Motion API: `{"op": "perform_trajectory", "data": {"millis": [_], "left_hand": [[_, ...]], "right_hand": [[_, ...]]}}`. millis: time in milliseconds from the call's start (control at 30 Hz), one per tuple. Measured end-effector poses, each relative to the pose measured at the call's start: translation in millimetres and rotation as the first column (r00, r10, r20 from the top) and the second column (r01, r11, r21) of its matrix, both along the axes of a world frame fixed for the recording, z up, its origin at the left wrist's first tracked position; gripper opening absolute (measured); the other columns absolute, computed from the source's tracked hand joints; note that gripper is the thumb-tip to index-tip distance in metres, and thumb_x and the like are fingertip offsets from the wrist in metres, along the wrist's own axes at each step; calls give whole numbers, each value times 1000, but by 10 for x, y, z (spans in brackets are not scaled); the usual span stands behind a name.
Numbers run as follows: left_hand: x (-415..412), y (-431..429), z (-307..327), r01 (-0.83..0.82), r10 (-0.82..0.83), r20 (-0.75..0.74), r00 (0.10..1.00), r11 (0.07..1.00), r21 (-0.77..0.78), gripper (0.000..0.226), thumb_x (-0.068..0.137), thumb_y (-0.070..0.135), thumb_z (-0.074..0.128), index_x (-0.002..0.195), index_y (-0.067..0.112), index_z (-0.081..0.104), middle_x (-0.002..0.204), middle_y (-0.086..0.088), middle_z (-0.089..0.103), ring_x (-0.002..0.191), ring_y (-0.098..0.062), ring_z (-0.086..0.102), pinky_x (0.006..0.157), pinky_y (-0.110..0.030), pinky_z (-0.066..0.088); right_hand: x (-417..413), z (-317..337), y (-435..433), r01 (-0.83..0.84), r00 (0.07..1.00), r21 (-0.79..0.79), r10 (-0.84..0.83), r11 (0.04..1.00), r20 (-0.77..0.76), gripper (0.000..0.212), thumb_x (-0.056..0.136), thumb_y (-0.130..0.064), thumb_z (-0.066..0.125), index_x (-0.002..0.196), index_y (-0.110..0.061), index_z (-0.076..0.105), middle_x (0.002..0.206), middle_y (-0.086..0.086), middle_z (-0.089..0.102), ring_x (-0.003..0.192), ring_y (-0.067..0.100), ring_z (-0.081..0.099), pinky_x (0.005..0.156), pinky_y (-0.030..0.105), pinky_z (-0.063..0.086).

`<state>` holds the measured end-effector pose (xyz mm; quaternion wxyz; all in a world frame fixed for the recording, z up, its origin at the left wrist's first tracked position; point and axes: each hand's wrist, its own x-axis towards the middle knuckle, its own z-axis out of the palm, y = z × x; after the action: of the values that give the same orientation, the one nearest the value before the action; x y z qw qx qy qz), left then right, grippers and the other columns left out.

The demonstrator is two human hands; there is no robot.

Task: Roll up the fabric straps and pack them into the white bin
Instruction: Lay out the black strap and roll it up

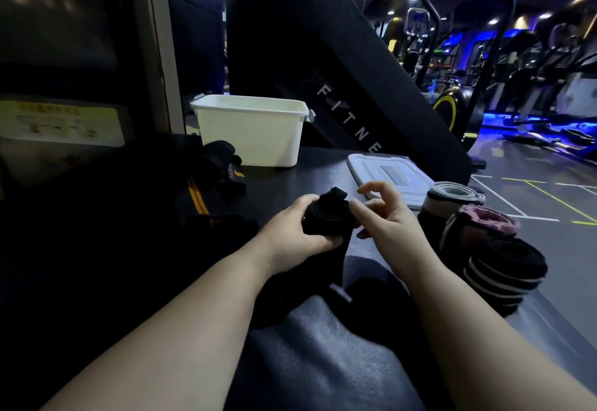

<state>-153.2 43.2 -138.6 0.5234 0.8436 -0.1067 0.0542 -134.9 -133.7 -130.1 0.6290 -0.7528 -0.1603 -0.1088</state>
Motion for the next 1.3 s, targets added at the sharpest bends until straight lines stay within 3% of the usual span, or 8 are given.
{"op": "perform_trajectory", "data": {"millis": [167, 367, 467, 633, 767, 967, 1133, 1300], "left_hand": [[-25, 19, 12, 59, -60, -32, 998, 997, -54, 61, 47, 54, 73, 103, 49, 51, 108, 10, 68, 104, -4, 64, 102, -36, 48], [-41, 28, 10, 155, -162, -54, 985, 980, -122, 64, 54, 44, 77, 113, 41, 52, 113, 2, 68, 110, -11, 63, 104, -40, 46], [-35, 25, -9, 177, -187, -66, 980, 974, -142, 62, 59, 35, 79, 114, 38, 52, 114, 1, 68, 111, -10, 63, 105, -37, 46], [-35, 36, -17, 197, -216, -83, 973, 962, -189, 59, 65, 25, 76, 118, 33, 51, 113, 2, 67, 109, -8, 63, 102, -30, 47], [-51, 42, -4, 225, -244, -75, 967, 952, -206, 59, 66, 21, 75, 121, 28, 52, 105, 6, 67, 101, -2, 62, 93, -21, 48], [-50, 37, -2, 246, -270, -83, 959, 943, -225, 61, 67, 17, 75, 123, 25, 52, 102, 8, 66, 96, 2, 62, 86, -15, 47], [-26, 53, -24, 253, -281, -93, 955, 939, -234, 53, 83, -4, 70, 123, 24, 50, 105, 4, 64, 95, 3, 61, 88, -15, 48], [-6, 47, -38, 243, -274, -81, 958, 930, -276, 56, 72, 11, 75, 121, 25, 52, 104, 7, 66, 98, 1, 61, 89, -18, 47]], "right_hand": [[10, 1, 27, -76, 995, -27, 78, 997, 59, 24, 96, -10, 57, 104, -30, 66, 70, -7, 52, 73, 15, 52, 76, 37, 50], [24, 13, 15, -53, 996, -82, 58, 995, 69, 11, 94, -16, 62, 88, -25, 66, 72, -4, 57, 63, 5, 54, 65, 25, 47], [52, 24, 2, -10, 988, -107, 27, 994, 154, 8, 88, -26, 61, 80, -26, 61, 87, -10, 53, 73, 8, 52, 71, 29, 45], [68, 54, -77, -102, 993, 120, 93, 988, 77, 11, 85, -32, 55, 80, -24, 61, 88, -8, 56, 84, 9, 50, 76, 28, 42], [45, 88, -108, -211, 977, 230, 215, 950, 6, 19, 88, -30, 52, 71, -31, 63, 80, -8, 62, 79, 8, 56, 77, 29, 39], [41, 125, -138, -251, 961, 370, 275, 894, -12, 15, 85, -27, 52, 72, -26, 60, 75, -6, 58, 76, 8, 53, 75, 25, 39], [90, 81, -153, -205, 979, 158, 206, 966, 10, 13, 85, -29, 53, 78, -20, 52, 68, -7, 42, 68, 7, 39, 69, 23, 35], [127, 40, -198, -70, 997, -143, 73, 987, 15, 22, 83, -39, 53, 79, -18, 54, 74, -1, 43, 72, 13, 38, 72, 30, 34]]}}
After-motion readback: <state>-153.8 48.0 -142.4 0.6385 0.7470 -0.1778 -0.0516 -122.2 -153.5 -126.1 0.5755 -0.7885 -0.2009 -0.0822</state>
